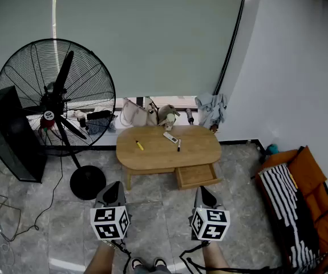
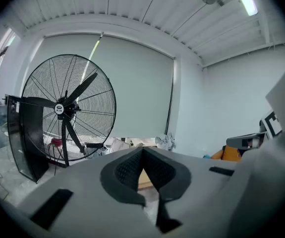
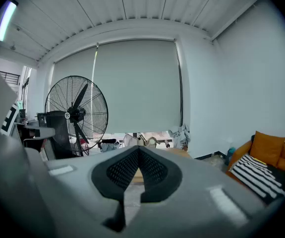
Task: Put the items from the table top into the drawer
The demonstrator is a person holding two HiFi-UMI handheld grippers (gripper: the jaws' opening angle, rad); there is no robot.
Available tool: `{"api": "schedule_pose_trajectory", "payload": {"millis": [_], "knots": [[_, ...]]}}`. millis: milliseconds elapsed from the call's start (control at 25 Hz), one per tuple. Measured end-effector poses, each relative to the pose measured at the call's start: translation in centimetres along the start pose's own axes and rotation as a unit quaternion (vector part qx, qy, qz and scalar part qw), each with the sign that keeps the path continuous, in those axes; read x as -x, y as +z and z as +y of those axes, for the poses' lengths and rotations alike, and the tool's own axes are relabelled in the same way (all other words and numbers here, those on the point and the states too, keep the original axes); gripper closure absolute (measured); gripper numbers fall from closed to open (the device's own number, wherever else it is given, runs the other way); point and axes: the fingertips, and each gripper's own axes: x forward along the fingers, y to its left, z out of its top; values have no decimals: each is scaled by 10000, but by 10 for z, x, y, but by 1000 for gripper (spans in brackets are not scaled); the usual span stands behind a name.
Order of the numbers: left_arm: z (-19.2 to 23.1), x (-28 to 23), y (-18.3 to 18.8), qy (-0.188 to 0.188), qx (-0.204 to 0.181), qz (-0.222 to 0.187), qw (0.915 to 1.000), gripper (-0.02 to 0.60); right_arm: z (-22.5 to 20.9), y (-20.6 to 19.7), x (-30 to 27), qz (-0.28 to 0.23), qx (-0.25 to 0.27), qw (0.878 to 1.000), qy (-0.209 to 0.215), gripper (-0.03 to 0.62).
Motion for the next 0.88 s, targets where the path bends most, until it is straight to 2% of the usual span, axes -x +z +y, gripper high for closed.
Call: {"api": "schedule_pose_trajectory", "payload": {"millis": [360,600,880], "knots": [[20,1,-3,-128,-102,75,9998,589,8,-1,-1,-141,-213,9992,-322,589],[27,0,-7,-231,-318,158,9991,589,10,-18,2,55,-328,9984,-467,589],[36,-13,-13,-159,-276,243,9992,589,6,-29,-5,237,-343,9978,-517,589]]}}
